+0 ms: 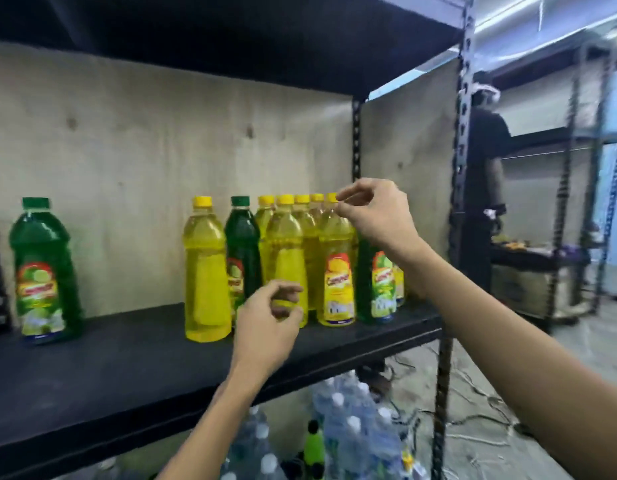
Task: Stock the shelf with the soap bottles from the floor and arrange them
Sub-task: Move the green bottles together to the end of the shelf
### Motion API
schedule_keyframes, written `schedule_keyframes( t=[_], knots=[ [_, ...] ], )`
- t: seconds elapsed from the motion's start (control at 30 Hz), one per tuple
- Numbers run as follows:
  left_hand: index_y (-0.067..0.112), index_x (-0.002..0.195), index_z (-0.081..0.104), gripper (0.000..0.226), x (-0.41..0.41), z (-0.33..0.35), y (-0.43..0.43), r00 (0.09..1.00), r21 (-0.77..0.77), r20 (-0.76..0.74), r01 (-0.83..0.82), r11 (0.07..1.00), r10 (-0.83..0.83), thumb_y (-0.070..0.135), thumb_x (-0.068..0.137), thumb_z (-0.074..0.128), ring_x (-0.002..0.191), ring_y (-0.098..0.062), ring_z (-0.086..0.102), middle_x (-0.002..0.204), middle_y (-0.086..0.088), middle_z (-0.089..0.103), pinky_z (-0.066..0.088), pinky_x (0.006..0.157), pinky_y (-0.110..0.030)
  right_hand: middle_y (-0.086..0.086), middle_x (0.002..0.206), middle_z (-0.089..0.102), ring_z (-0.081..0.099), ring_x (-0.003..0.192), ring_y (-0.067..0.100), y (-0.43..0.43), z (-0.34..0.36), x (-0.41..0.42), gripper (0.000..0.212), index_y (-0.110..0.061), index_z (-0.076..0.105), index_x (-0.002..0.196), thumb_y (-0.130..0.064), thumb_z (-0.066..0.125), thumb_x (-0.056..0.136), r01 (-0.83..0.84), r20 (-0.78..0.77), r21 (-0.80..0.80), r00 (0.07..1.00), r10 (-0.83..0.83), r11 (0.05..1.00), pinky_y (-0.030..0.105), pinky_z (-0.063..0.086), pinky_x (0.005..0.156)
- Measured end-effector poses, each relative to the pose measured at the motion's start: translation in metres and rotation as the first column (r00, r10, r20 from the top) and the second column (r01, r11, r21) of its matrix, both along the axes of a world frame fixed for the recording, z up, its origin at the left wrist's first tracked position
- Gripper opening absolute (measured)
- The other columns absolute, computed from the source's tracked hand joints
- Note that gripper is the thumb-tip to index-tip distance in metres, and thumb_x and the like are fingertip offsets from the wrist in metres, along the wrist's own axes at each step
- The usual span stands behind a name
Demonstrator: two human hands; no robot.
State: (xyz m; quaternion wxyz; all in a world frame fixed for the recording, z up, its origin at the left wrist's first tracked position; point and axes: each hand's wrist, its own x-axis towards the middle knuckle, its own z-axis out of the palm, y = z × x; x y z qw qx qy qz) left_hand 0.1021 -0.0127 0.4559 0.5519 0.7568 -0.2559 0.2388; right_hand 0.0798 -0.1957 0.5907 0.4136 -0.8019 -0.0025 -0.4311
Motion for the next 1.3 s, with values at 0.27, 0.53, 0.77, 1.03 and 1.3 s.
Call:
schedule_keyframes(
  t=[0.27,0.53,0.77,1.03,1.3],
  knots=[
    [0.025,0.106,0.068,0.033,0.006,-0.005,-0.105,0.957,0.136,-0.281,0.107,0.985,-0.065,0.006,0.079,0.071,0.078,-0.012,0.065,0.094,0.005,0.068,0.045,0.059,-0.017,0.012,0.143,0.052,0.053,0.129,0.031,-0.096,-0.019,0.051,0.089,-0.022,0.035,0.149,-0.044,0.080,0.076,0.041,-0.264,0.050,0.964,-0.026,0.998,0.046,0.046,0.107],
    [0.020,0.133,0.056,0.058,0.010,-0.015,-0.146,0.954,0.134,-0.301,0.037,0.990,0.005,0.008,0.080,0.075,0.091,-0.010,0.064,0.111,0.006,0.062,0.052,0.074,-0.019,0.007,0.123,0.067,0.066,0.108,0.024,-0.107,-0.021,0.056,0.075,-0.014,0.056,0.133,-0.046,0.084,0.071,0.025,-0.255,0.025,0.967,-0.018,0.999,0.039,0.057,0.092],
    [0.008,0.155,0.018,0.106,-0.021,-0.026,-0.189,0.960,0.200,-0.209,-0.142,0.969,0.184,0.037,0.075,0.082,0.141,-0.026,0.034,0.152,-0.008,0.028,0.033,0.116,-0.038,0.001,0.114,0.072,0.067,0.105,0.019,-0.075,-0.034,-0.013,0.063,-0.024,0.069,0.119,-0.054,0.083,0.065,0.137,-0.033,-0.148,0.989,-0.143,0.980,0.041,0.055,0.092],
    [0.018,0.153,0.009,0.113,-0.044,-0.008,-0.137,0.922,-0.211,-0.135,-0.384,0.899,0.362,0.040,0.071,0.084,0.142,-0.022,0.029,0.155,0.000,0.023,0.029,0.117,-0.031,-0.002,0.099,0.076,0.069,0.091,0.016,0.032,-0.008,-0.052,0.062,-0.028,0.073,0.111,-0.066,0.075,0.062,0.079,0.085,-0.250,0.995,-0.060,0.965,0.030,0.053,0.077],
    [-0.001,0.153,0.005,0.119,0.017,0.021,0.099,0.846,0.069,-0.033,-0.530,0.845,0.533,0.041,0.074,0.083,0.144,-0.028,0.026,0.157,-0.016,0.024,0.021,0.117,-0.029,0.001,0.101,0.076,0.069,0.094,0.020,0.206,0.023,0.011,0.057,-0.024,0.071,0.105,-0.062,0.077,0.062,-0.198,0.111,-0.147,0.970,0.215,0.969,0.026,0.048,0.072]
  ],
)
